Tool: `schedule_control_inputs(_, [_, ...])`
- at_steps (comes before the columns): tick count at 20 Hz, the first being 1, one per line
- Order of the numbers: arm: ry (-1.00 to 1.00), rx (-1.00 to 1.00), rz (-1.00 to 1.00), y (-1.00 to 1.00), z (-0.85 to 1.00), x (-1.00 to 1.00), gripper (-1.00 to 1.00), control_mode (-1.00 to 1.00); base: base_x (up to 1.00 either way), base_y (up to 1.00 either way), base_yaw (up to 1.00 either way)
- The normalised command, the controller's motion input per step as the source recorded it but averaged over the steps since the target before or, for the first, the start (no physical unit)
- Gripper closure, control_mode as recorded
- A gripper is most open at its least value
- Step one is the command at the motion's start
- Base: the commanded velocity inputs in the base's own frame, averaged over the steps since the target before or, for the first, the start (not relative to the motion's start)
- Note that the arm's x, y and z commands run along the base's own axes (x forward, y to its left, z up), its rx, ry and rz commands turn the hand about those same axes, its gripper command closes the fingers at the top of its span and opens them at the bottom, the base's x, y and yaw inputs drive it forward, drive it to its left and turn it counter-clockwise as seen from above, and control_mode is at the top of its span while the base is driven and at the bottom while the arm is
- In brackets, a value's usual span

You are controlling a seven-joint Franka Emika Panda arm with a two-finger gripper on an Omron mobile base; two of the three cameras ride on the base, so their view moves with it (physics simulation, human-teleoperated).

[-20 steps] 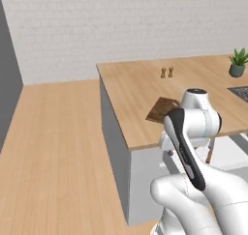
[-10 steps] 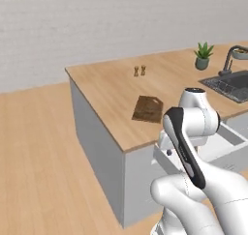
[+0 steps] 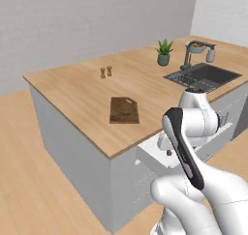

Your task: Pick up the knife from the drawer and place it on the cutting board. Then place the meat from the plate to the cutting board.

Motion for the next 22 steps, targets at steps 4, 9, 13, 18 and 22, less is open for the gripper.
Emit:
schedule_control_inputs(4, [0.00, 0.00, 0.00, 0.00, 0.00, 0.00, -1.00, 1.00, 0.28, 0.48, -0.36])
schedule_control_inputs(9, [0.00, 0.00, 0.00, 0.00, 0.00, 0.00, -1.00, 1.00, 0.25, 0.68, -0.30])
schedule_control_inputs(13, [0.00, 0.00, 0.00, 0.00, 0.00, 0.00, -1.00, 1.00, 0.22, 0.22, -0.23])
schedule_control_inputs(18, [0.00, 0.00, -0.04, -0.31, -0.16, 0.43, -1.00, -1.00, 0.00, 0.00, 0.00])
schedule_control_inputs(22, [-0.01, 0.01, 0.01, -0.44, -0.25, 0.68, -1.00, -1.00, 0.00, 0.00, 0.00])
